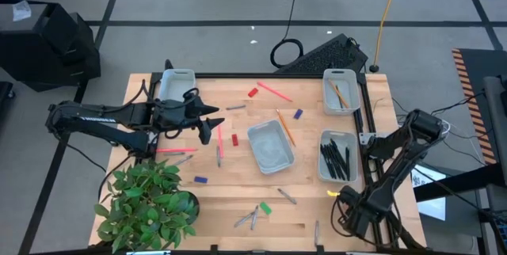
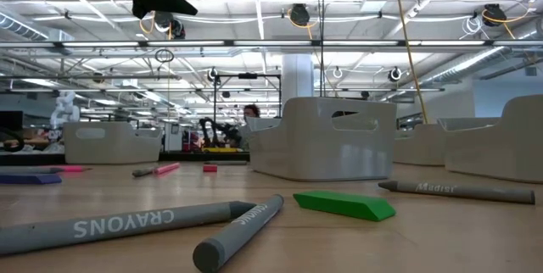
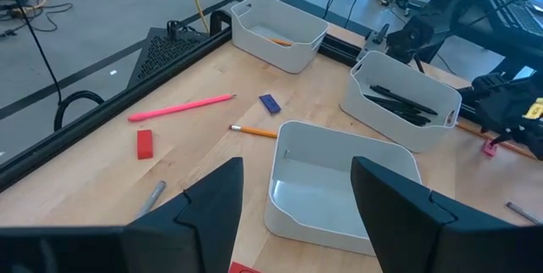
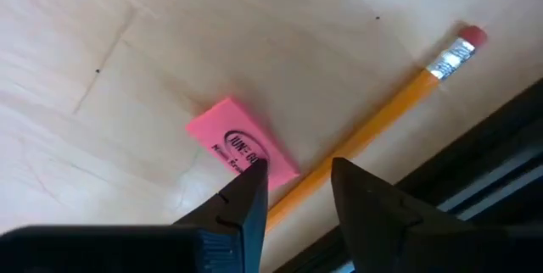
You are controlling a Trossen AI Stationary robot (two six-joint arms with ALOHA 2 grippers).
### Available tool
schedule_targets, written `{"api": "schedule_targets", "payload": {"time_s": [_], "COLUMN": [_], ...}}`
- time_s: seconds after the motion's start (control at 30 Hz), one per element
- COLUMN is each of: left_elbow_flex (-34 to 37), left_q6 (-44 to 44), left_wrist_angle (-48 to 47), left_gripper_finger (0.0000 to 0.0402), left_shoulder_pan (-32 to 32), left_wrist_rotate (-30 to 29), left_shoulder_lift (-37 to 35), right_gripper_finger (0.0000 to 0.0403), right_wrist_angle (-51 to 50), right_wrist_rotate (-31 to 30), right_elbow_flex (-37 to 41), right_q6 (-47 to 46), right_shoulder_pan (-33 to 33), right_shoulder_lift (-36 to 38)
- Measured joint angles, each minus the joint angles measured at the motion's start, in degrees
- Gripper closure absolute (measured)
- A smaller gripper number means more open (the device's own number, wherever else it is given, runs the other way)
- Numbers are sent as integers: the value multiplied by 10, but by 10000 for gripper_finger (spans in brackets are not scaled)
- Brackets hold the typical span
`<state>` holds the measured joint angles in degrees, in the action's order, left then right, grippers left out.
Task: Sort crayons/erasers/pens/pencils in bins
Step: Put the yellow pencil into the top right gray bin
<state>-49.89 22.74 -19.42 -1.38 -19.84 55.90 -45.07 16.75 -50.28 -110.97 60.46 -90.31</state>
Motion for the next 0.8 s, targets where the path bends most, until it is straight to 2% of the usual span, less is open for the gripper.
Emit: {"api": "schedule_targets", "payload": {"time_s": [0.23, 0.53, 0.8], "left_elbow_flex": [0, 0, 0], "left_q6": [0, 0, 0], "left_wrist_angle": [0, 0, 0], "left_gripper_finger": [179, 179, 179], "left_shoulder_pan": [0, 0, 0], "left_wrist_rotate": [0, 0, 0], "left_shoulder_lift": [0, 0, 0], "right_gripper_finger": [276, 275, 275], "right_wrist_angle": [-110, 24, 12], "right_wrist_rotate": [-3, -33, -45], "right_elbow_flex": [3, 85, 86], "right_q6": [-2, -3, 18], "right_shoulder_pan": [-6, -9, -20], "right_shoulder_lift": [49, 56, 57]}}
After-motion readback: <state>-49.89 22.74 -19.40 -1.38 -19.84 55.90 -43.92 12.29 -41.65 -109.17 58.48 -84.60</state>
